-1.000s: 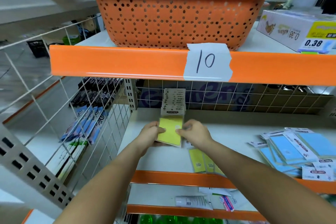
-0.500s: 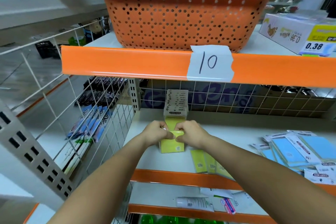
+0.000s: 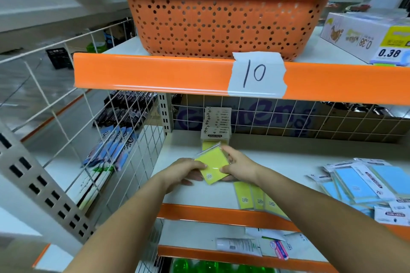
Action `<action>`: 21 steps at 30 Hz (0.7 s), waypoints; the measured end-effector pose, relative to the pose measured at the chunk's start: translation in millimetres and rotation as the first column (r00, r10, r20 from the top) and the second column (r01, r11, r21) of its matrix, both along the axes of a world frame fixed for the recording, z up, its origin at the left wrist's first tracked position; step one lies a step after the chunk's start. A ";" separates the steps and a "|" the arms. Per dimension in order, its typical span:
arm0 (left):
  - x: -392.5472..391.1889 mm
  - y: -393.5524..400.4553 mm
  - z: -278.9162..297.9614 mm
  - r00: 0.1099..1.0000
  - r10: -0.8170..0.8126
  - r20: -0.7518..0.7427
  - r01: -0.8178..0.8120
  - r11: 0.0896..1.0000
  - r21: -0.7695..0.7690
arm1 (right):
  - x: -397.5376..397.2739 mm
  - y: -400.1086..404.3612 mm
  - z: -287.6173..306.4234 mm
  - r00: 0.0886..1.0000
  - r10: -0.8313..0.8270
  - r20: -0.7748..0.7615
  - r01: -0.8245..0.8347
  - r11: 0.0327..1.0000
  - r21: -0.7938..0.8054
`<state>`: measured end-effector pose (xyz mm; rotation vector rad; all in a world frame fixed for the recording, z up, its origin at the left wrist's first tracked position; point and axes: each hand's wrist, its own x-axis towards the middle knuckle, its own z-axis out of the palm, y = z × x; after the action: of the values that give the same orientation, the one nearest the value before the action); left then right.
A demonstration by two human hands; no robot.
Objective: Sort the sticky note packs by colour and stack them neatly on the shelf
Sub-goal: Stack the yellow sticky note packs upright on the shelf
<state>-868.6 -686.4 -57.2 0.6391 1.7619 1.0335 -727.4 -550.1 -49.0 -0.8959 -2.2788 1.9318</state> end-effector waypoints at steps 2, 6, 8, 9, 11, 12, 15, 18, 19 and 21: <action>-1.2 3.1 -1.1 0.999 0.047 0.003 -0.047 0.998 0.046 | 1.4 0.6 -1.7 1.000 0.018 0.021 -0.021 0.990 0.142; 3.9 8.9 2.2 0.988 0.099 -0.121 -0.079 0.984 0.160 | 3.3 2.2 -4.7 0.999 -0.031 0.041 0.012 0.917 0.398; 6.7 14.8 2.9 0.975 0.156 -0.159 -0.118 0.968 0.223 | 0.7 4.0 -6.4 0.996 -0.077 0.052 0.043 0.877 0.479; 6.6 18.8 1.9 0.965 0.187 -0.185 -0.141 0.961 0.237 | -1.8 5.2 -6.8 0.993 -0.100 0.066 0.050 0.847 0.529; 2.7 27.8 -5.0 0.928 0.230 -0.292 -0.166 0.960 0.225 | -7.9 6.5 -6.2 0.984 -0.147 0.102 0.055 0.793 0.607; 1.0 32.2 -8.0 0.904 0.234 -0.358 -0.170 0.965 0.201 | -11.3 7.3 -7.1 0.977 -0.172 0.127 0.052 0.767 0.640; 1.3 43.9 -12.8 0.811 0.205 -0.549 -0.180 0.979 0.100 | -21.6 9.1 -11.9 0.950 -0.240 0.200 0.033 0.714 0.700; 4.4 52.6 -14.7 0.761 0.183 -0.623 -0.211 0.977 0.029 | -28.9 12.0 -20.5 0.928 -0.269 0.257 0.014 0.714 0.700; 4.9 55.8 -15.5 0.750 0.181 -0.636 -0.219 0.976 0.019 | -29.9 13.3 -23.0 0.923 -0.275 0.271 0.008 0.715 0.699; 4.9 60.2 -16.5 0.745 0.188 -0.640 -0.238 0.971 0.007 | -30.1 15.2 -25.8 0.913 -0.292 0.286 0.016 0.724 0.690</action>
<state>-863.6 -626.2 -73.7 0.8189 2.5136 0.9528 -757.5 -534.9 -74.8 -1.3502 -2.6734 0.7495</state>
